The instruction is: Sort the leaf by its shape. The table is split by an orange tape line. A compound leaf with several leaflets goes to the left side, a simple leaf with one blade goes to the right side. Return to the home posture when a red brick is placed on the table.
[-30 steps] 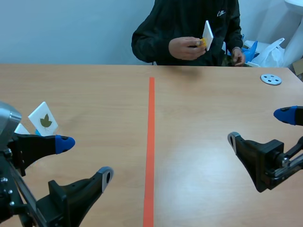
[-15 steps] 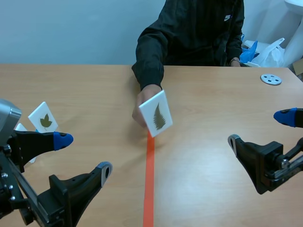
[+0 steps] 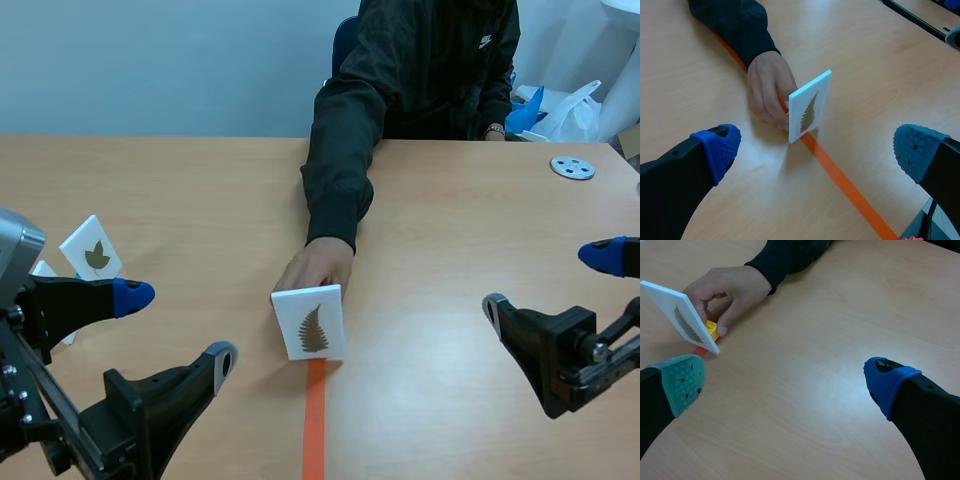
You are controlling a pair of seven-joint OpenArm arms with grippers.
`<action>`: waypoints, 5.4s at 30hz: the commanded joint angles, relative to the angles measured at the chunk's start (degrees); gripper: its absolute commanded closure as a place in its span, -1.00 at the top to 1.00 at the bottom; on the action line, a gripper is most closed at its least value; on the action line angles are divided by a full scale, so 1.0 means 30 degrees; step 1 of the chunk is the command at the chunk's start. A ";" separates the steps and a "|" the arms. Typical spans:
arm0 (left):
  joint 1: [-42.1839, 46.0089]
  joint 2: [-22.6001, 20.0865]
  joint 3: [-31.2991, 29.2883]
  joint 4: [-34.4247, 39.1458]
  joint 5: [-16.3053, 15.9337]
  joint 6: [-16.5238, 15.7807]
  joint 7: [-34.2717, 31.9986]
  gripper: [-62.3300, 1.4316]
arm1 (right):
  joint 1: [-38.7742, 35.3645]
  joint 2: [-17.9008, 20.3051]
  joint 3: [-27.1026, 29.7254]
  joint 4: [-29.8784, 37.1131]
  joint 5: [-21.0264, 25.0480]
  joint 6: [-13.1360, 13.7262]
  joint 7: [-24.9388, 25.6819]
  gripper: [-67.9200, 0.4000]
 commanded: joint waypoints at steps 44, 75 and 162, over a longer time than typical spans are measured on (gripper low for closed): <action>-0.0051 -0.0007 -0.0087 0.0058 0.3271 -0.0189 -0.2280 1.00 | 0.6025 0.0510 -0.4328 -0.5056 0.0189 0.4495 -0.0576 1.00; -0.0051 0.0007 -0.0087 0.0044 0.3271 -0.0168 -0.2710 1.00 | 1.3143 -0.3016 -1.2116 -1.3216 -0.7949 0.3592 0.6339 1.00; -0.0058 0.0007 -0.0087 0.0044 0.3271 -0.0044 -0.2849 1.00 | 1.0877 -0.1974 -0.0357 -1.0040 -0.1501 0.3016 0.2157 -0.89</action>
